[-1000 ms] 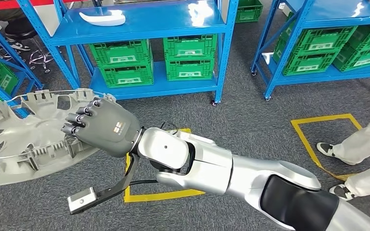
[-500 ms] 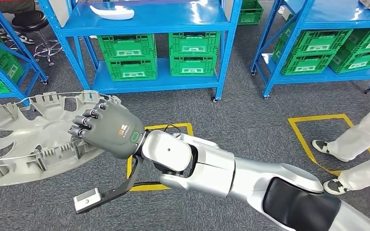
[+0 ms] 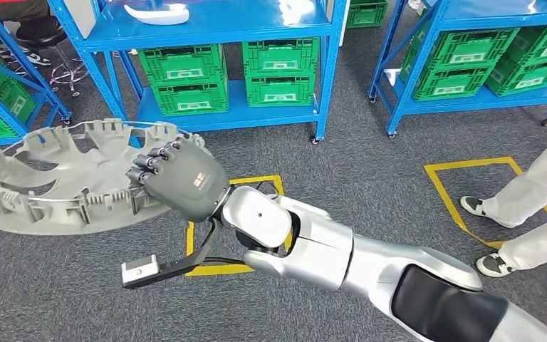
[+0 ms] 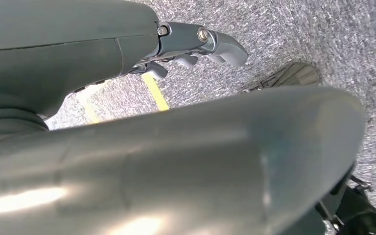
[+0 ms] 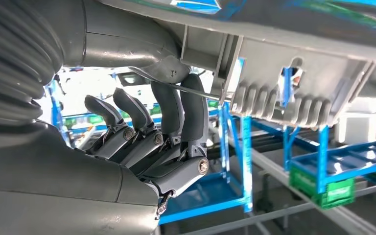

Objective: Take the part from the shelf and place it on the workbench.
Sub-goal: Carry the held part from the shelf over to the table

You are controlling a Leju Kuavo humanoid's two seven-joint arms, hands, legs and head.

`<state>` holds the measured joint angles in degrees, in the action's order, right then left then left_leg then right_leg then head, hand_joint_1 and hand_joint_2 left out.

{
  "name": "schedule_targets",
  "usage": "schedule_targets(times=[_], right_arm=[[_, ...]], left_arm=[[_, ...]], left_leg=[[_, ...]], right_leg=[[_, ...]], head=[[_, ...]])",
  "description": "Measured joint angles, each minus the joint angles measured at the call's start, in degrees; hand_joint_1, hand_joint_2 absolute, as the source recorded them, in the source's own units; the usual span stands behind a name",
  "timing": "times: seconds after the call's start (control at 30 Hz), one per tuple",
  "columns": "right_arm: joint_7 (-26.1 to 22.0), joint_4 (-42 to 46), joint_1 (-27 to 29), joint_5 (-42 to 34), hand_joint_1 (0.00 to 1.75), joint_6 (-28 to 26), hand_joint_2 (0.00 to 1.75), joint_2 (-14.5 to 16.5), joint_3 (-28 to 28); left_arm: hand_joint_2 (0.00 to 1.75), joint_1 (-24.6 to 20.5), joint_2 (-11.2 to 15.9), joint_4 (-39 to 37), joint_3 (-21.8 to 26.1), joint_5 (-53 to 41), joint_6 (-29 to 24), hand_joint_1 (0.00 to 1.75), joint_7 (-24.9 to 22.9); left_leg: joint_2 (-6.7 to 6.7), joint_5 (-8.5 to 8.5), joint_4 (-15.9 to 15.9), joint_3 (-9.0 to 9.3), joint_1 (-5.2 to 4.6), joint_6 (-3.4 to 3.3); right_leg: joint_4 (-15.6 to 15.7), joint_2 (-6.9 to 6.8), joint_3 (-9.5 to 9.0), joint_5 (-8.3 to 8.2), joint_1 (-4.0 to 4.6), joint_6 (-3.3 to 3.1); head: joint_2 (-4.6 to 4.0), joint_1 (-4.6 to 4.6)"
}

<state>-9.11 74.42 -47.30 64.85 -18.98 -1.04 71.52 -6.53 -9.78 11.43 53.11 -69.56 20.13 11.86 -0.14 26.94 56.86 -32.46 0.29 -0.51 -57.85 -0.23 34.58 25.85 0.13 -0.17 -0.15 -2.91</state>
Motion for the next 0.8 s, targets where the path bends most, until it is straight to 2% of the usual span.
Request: schedule_targets(times=[0.03,0.07,0.13,0.17,0.2,0.23,0.27,0.3,0.33,0.37,0.4,0.43,0.47,0.5,0.53,0.57,0.63,0.7,0.73,0.77,0.8], right_arm=[[0.2,-0.2,0.1,0.5,1.62,-0.5,1.75,0.0,-0.5],[0.4,-0.3,0.1,1.0,1.62,-1.0,1.75,-0.1,-0.9],[0.8,-0.6,0.1,1.7,1.62,-2.0,1.75,-0.2,-1.5],[0.9,-0.8,0.2,1.9,1.62,-2.2,1.75,-0.3,-1.7],[1.0,-0.9,0.4,2.1,1.62,-2.4,1.75,-0.4,-1.8],[1.0,-1.0,0.5,2.3,1.62,-2.4,1.75,-0.5,-1.9],[1.0,-1.1,0.7,2.5,1.62,-2.5,1.75,-0.6,-1.9],[1.0,-1.2,0.9,2.7,1.62,-2.5,1.75,-0.6,-1.9],[1.0,-1.2,1.1,2.9,1.62,-2.4,1.75,-0.7,-2.0],[0.9,-1.2,1.3,3.2,1.62,-2.5,1.75,-0.7,-2.1],[0.9,-1.2,1.5,3.4,1.62,-2.5,1.75,-0.7,-2.3],[0.8,-1.3,1.7,3.5,1.62,-2.5,1.75,-0.7,-2.4],[0.8,-1.2,1.9,3.6,1.62,-2.4,1.75,-0.6,-2.6],[0.8,-1.3,2.0,3.6,1.62,-2.4,1.75,-0.6,-2.7],[0.7,-1.2,2.0,3.6,1.62,-2.3,1.75,-0.5,-2.7],[0.6,-1.2,2.0,3.6,1.62,-2.3,1.75,-0.5,-2.7],[0.6,-1.2,1.9,3.7,1.62,-2.2,1.75,-0.4,-2.8],[0.6,-1.2,1.9,3.7,1.62,-2.1,1.75,-0.4,-2.8],[0.6,-1.2,1.9,3.7,1.62,-2.1,1.75,-0.4,-2.8],[0.6,-1.2,1.8,3.7,1.62,-2.0,1.75,-0.4,-2.8],[0.5,-1.2,1.8,3.7,1.62,-2.0,1.75,-0.4,-2.8]], left_arm=[[0.0,0.0,0.0,0.0,0.0,0.1,0.0,0.0,0.1],[0.0,0.0,-0.1,0.0,0.0,0.1,0.0,0.0,0.2],[0.0,0.1,-0.1,0.0,0.0,0.1,0.0,0.0,0.2],[0.0,0.1,-0.1,0.1,0.0,0.1,0.0,0.0,0.2],[0.0,0.1,-0.1,0.1,0.0,0.1,0.0,0.0,0.2],[0.0,0.2,-0.1,0.1,0.0,0.1,0.0,0.0,0.2],[0.0,0.2,-0.1,0.1,0.0,0.1,0.0,0.0,0.1],[0.0,0.2,-0.1,0.1,0.0,0.1,0.0,0.0,0.1],[0.0,0.2,0.0,0.1,0.0,0.1,0.0,0.0,0.0],[0.0,0.2,0.1,0.2,0.0,0.2,0.0,0.0,-0.1],[0.0,0.1,0.2,0.3,0.0,0.2,0.0,0.0,-0.1],[0.0,0.1,0.3,0.4,0.0,0.2,0.0,0.0,-0.1],[0.0,0.2,0.3,0.3,0.0,0.3,0.0,0.0,-0.1],[0.0,0.3,0.3,0.3,0.0,0.3,0.0,0.0,-0.1],[0.0,0.5,0.3,0.3,0.0,0.4,0.0,0.0,-0.1],[0.0,0.5,0.3,0.3,0.0,0.4,0.0,0.0,0.0],[0.0,0.4,0.3,0.3,0.0,0.6,0.0,0.0,0.0],[0.0,0.3,0.3,0.3,0.0,0.7,0.0,0.0,0.1],[0.0,0.4,0.3,0.3,0.0,0.7,0.0,0.0,0.1],[0.0,0.4,0.3,0.3,0.0,0.7,0.0,0.0,0.1],[0.0,0.5,0.3,0.3,0.0,0.7,0.0,0.0,0.1]], left_leg=[[-0.09,-0.86,-1.5,0.66,0.2,-0.29],[-0.17,-1.82,-3.0,1.38,0.54,-0.53],[-0.52,-3.07,-4.6,1.76,1.16,-0.27],[-0.78,-3.36,-4.6,1.46,1.44,0.04],[-1.16,-3.51,-4.4,1.07,1.78,0.47],[-1.62,-3.59,-4.1,0.62,2.22,0.99],[-2.16,-3.57,-3.6,0.08,2.8,1.66],[-2.76,-3.39,-2.6,-0.65,3.43,2.5],[-3.39,-3.13,-1.5,-1.56,3.94,3.46],[-3.98,-2.74,-0.2,-2.54,4.27,4.41],[-4.5,-2.48,0.8,-3.37,4.39,5.17],[-4.92,-2.42,1.2,-4.02,4.37,5.69],[-5.35,-2.51,1.4,-4.39,4.39,5.99],[-5.55,-2.7,1.2,-4.57,4.46,6.15],[-4.9,-2.48,1.7,-4.92,4.42,6.11],[-3.74,-1.55,3.3,-5.62,4.29,5.89],[-0.91,2.22,10.1,-8.52,3.6,5.07],[-0.1,5.7,17.8,-11.57,2.82,4.21],[-0.06,6.19,19.4,-11.96,2.42,3.68],[0.01,5.68,18.8,-11.21,1.97,2.99],[0.31,4.41,16.2,-9.42,1.45,2.2]], right_leg=[[0.1,-0.03,-0.09,0.17,0.01,0.15],[-0.7,0.08,0.22,1.06,0.07,0.27],[-6.0,0.34,2.42,4.51,-0.25,0.87],[-9.4,0.4,3.79,6.18,-0.71,1.35],[-11.8,0.4,4.67,7.11,-1.26,1.91],[-12.4,0.4,4.7,7.07,-1.87,2.53],[-10.9,0.42,3.67,6.13,-2.51,3.22],[-7.6,0.77,1.71,4.77,-3.25,4.08],[-5.0,1.74,0.24,4.02,-3.65,4.92],[-3.2,2.7,-0.76,3.66,-3.94,5.03],[-2.6,3.45,-0.96,3.83,-4.06,4.65],[-3.6,3.76,-0.4,4.27,-3.89,3.78],[-3.9,3.32,-0.17,4.3,-3.9,2.64],[-4.3,2.67,0.04,4.33,-3.85,1.88],[-4.5,2.14,0.13,4.27,-3.72,1.29],[-4.6,1.55,0.19,4.14,-3.52,0.76],[-4.4,0.29,0.29,3.83,-2.93,0.02],[-4.3,-1.22,0.45,3.68,-2.2,-0.38],[-4.3,-1.97,0.51,3.67,-1.82,-0.52],[-4.3,-2.69,0.54,3.68,-1.46,-0.63],[-4.3,-3.38,0.52,3.7,-1.15,-0.71]], head=[[0.0,-0.03],[0.0,-0.07],[0.0,-0.21],[0.0,-0.23],[0.0,-0.23],[0.0,-0.22],[0.0,-0.22],[0.0,-0.25],[0.0,-0.32],[0.0,-0.56],[0.0,-0.72],[0.0,-0.82],[0.0,-0.88],[0.0,-0.71],[0.0,-0.48],[0.0,-0.25],[0.0,0.22],[0.0,0.3],[0.0,0.3],[0.0,0.3],[0.0,0.29]])
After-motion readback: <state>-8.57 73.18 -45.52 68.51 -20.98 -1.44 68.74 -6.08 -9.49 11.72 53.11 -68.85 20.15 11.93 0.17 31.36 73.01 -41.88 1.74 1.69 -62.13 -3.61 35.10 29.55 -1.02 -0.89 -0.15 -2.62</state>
